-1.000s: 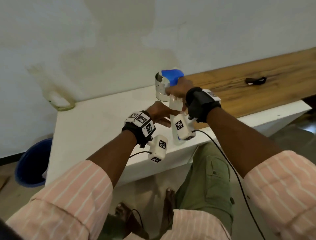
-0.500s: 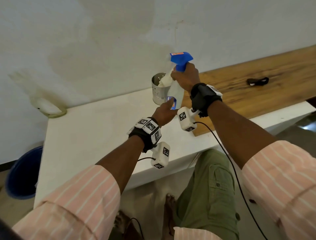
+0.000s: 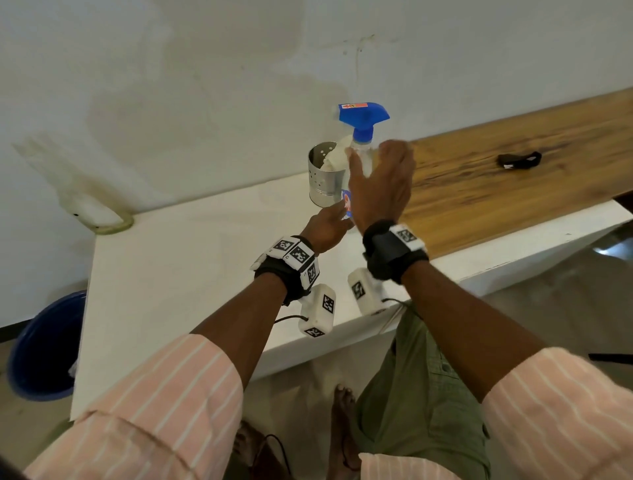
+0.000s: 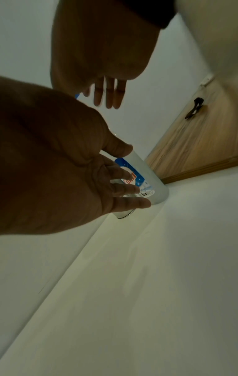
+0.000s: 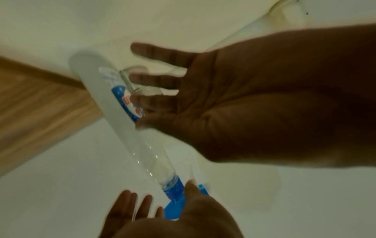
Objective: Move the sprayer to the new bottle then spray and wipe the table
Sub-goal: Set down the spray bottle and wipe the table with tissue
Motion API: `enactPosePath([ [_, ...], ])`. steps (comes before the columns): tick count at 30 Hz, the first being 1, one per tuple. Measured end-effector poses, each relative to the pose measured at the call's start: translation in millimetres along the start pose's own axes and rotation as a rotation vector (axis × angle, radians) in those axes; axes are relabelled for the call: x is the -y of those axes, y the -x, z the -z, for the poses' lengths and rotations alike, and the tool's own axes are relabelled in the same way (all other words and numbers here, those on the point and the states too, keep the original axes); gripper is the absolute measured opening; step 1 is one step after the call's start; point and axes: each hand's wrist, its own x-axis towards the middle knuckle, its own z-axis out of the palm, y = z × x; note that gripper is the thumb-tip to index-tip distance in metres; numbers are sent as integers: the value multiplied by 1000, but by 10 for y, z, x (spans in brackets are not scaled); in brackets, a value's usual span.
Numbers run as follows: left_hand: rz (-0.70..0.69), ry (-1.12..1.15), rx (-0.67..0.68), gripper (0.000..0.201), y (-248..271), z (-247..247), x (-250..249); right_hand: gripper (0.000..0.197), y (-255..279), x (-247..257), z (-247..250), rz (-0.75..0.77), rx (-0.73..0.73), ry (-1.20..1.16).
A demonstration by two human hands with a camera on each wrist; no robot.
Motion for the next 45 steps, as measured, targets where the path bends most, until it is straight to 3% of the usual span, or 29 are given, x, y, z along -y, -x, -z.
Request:
enactPosePath([
  [2,1,-88,-37,34,29,50,33,24,241,81,-1,183,-57,-97],
  [5,51,-204,-134,32,39,144,212,17,402,146,-253,419,237,-11],
  [7,133,-229,-211,35,43,242,353,27,333,173,-491,456,389,190],
  [10,220,-25,-263,58,80,362,541,41,109,264,-779,309,494,409],
  [13,213,69,-306,68,92,438,712,40,-89,348,-934,175,593,551],
  [18,223,263,-348,47,90,514,807,49,-287,413,-1081,-66,643,465],
  [21,204,305,-343,44,112,533,831,47,-362,425,-1140,-77,717,437],
  [25,181,361,-324,41,122,550,866,36,-473,425,-1180,-113,710,405],
  [30,176,371,-346,42,99,591,926,43,-431,397,-1186,-113,593,370],
  [35,162,345,-366,41,130,605,948,38,-254,516,-1259,119,458,549],
  [37,167,337,-368,42,165,603,970,37,-220,538,-1290,116,483,565],
  [42,186,356,-365,38,229,625,1017,41,-206,427,-1353,-80,563,552],
  [45,190,374,-368,36,216,641,1039,35,-220,329,-1369,24,570,573],
])
